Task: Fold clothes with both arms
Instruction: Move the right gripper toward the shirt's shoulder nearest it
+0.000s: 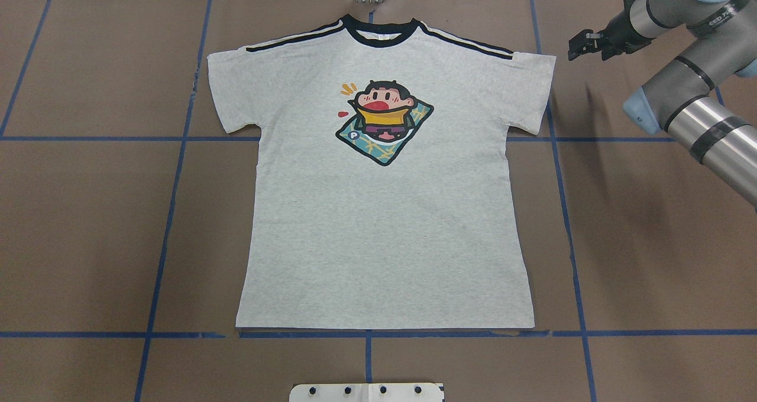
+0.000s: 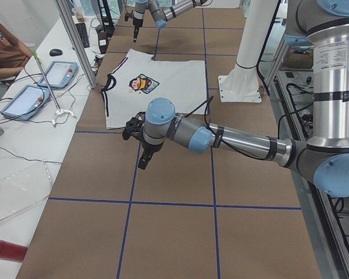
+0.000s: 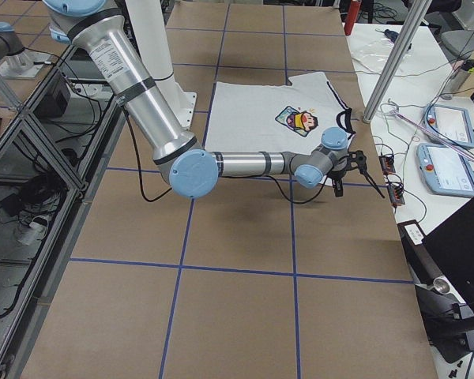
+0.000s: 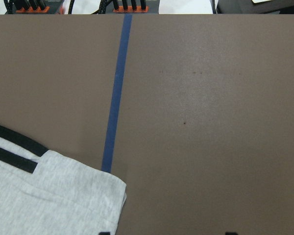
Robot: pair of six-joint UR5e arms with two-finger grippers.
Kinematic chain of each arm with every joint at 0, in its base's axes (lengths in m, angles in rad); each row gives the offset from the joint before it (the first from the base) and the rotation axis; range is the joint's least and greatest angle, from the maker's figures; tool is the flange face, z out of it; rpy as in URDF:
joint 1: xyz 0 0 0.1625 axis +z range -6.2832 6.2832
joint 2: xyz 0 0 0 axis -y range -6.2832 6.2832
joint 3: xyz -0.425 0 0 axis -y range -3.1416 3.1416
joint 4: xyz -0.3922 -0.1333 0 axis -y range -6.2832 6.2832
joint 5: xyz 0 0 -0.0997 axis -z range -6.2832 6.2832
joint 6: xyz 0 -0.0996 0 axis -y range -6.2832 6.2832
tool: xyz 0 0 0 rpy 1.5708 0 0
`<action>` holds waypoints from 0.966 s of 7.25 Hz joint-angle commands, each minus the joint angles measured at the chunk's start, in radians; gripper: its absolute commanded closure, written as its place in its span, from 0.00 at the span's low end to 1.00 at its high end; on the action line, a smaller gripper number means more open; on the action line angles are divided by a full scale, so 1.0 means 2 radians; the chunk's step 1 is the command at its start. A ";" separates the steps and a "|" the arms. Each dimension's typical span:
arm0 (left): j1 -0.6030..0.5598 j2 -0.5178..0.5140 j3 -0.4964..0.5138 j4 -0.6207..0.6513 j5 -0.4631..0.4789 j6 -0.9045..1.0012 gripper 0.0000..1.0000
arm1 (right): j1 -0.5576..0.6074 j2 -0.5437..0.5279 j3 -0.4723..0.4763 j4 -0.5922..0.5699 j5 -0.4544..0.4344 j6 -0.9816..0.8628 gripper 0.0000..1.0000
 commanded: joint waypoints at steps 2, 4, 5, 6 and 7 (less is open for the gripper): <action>0.000 -0.001 0.001 0.000 0.001 0.001 0.00 | -0.031 0.030 -0.023 0.012 -0.069 0.049 0.23; 0.000 -0.001 0.003 -0.001 0.001 0.001 0.00 | -0.031 0.035 -0.059 0.066 -0.071 0.055 0.23; 0.000 -0.001 0.006 -0.002 0.001 0.002 0.00 | -0.032 0.042 -0.072 0.074 -0.072 0.059 0.23; 0.000 -0.001 0.007 -0.002 0.001 0.002 0.00 | -0.038 0.057 -0.092 0.075 -0.072 0.085 0.23; 0.000 -0.001 0.007 -0.002 0.001 0.002 0.00 | -0.038 0.067 -0.101 0.075 -0.072 0.090 0.27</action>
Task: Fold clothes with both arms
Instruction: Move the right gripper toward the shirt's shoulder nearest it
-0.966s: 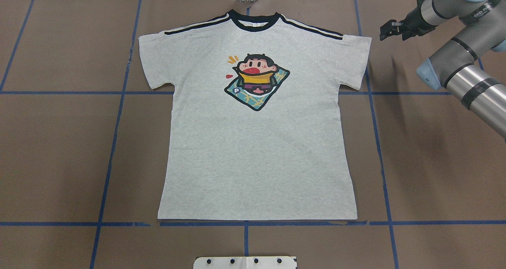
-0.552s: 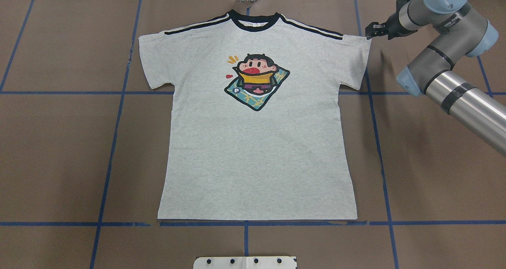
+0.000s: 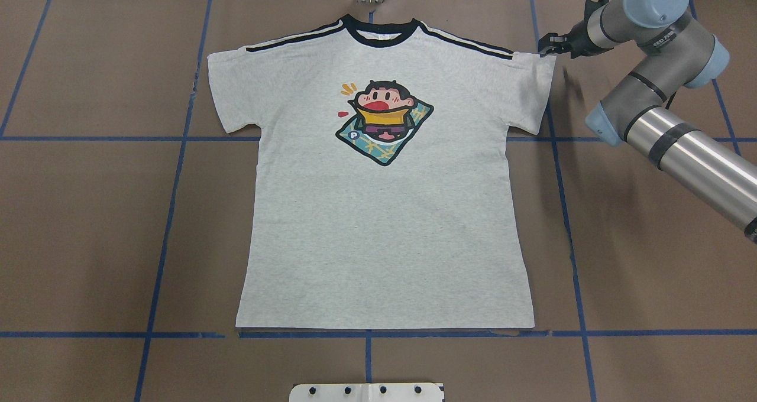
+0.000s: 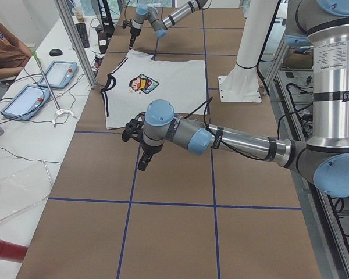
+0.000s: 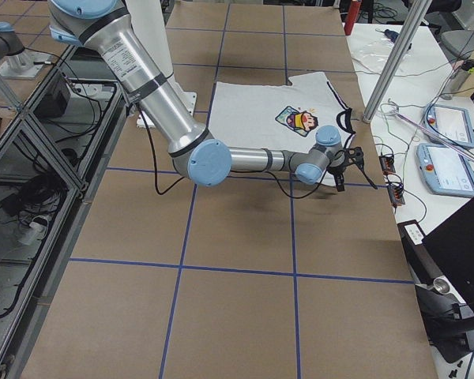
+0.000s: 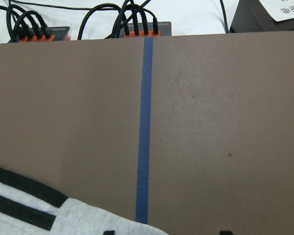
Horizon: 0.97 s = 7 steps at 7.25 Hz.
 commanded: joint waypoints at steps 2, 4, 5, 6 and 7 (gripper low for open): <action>0.000 0.000 0.000 0.001 0.000 0.000 0.00 | -0.005 0.021 -0.030 0.003 0.000 0.013 0.36; 0.000 0.000 -0.001 0.000 0.000 0.000 0.00 | -0.005 0.018 -0.031 0.004 0.000 0.013 0.77; 0.000 0.000 -0.001 0.000 0.000 -0.001 0.00 | -0.005 0.019 -0.030 0.004 0.000 0.015 0.99; 0.000 0.000 -0.001 0.000 0.000 -0.001 0.00 | -0.005 0.018 -0.028 0.004 0.002 0.015 1.00; 0.000 0.000 0.000 0.001 0.000 -0.001 0.00 | -0.005 0.017 -0.024 0.005 0.002 0.015 1.00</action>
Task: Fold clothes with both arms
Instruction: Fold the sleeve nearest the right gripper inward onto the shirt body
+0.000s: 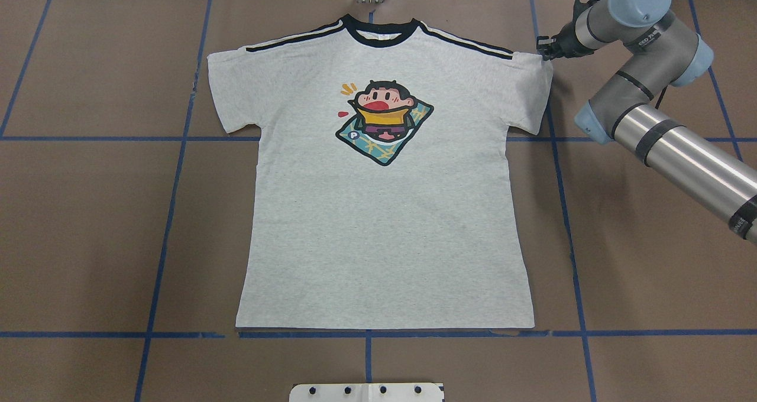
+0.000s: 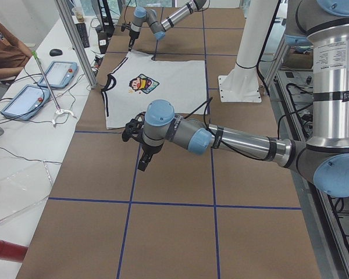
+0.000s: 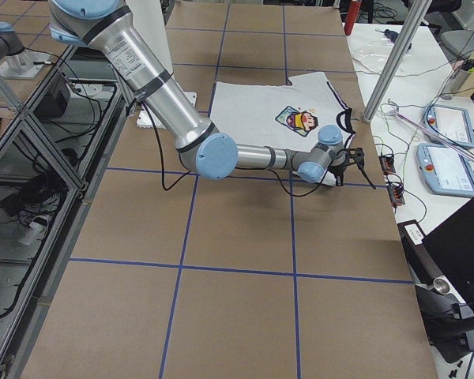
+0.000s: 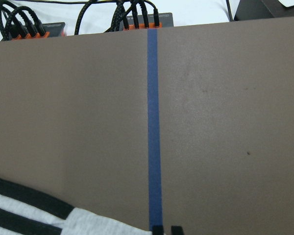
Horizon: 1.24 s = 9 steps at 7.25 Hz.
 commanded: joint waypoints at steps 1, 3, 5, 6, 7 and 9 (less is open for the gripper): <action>0.000 0.000 0.001 0.000 -0.001 0.000 0.00 | 0.000 -0.003 0.023 0.000 0.001 0.011 1.00; 0.000 -0.001 0.001 0.001 -0.001 0.000 0.00 | -0.041 0.008 0.070 -0.001 -0.007 0.116 1.00; 0.000 -0.001 0.000 0.001 -0.001 -0.002 0.00 | -0.075 0.074 0.032 -0.021 -0.055 0.166 1.00; 0.000 -0.001 0.000 0.001 -0.002 -0.002 0.00 | -0.077 0.103 -0.015 -0.021 -0.063 0.165 1.00; 0.000 -0.001 -0.001 0.001 -0.002 -0.002 0.00 | -0.077 0.115 -0.041 -0.021 -0.081 0.164 1.00; 0.000 0.000 0.000 0.001 -0.001 -0.002 0.00 | -0.075 0.121 -0.054 -0.022 -0.100 0.164 1.00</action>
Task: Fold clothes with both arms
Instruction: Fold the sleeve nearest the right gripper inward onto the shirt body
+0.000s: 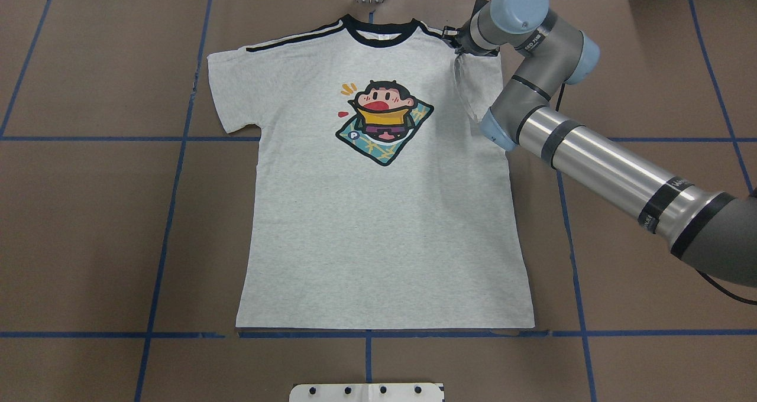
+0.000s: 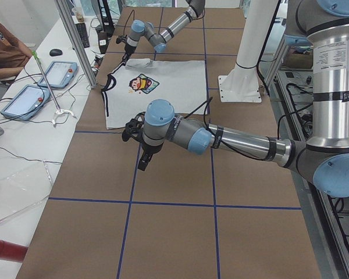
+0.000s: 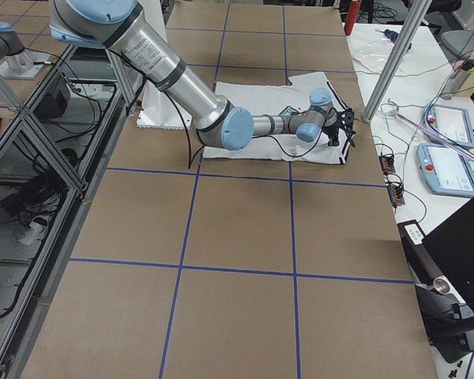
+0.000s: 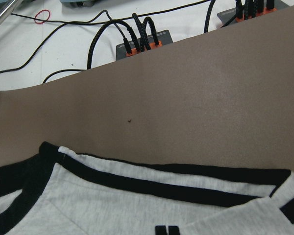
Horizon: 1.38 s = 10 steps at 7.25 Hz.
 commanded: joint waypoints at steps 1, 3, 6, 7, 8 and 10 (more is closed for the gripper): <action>0.000 0.000 0.000 0.000 0.001 0.000 0.00 | 0.005 0.005 -0.011 -0.001 -0.014 0.000 1.00; 0.000 0.000 -0.001 0.000 0.000 -0.002 0.00 | 0.009 0.004 -0.015 -0.001 -0.023 -0.002 1.00; 0.002 -0.007 0.000 -0.008 -0.002 -0.015 0.00 | 0.007 0.006 -0.010 -0.001 -0.034 -0.004 0.00; 0.011 -0.019 0.004 -0.025 -0.002 -0.065 0.00 | 0.012 0.003 0.023 -0.002 -0.024 0.001 0.00; 0.039 -0.028 0.005 -0.052 -0.002 -0.115 0.00 | 0.015 -0.025 0.079 -0.010 -0.002 0.004 0.00; 0.086 -0.079 0.047 -0.082 -0.002 -0.225 0.00 | 0.016 -0.131 0.254 -0.057 0.051 0.006 0.00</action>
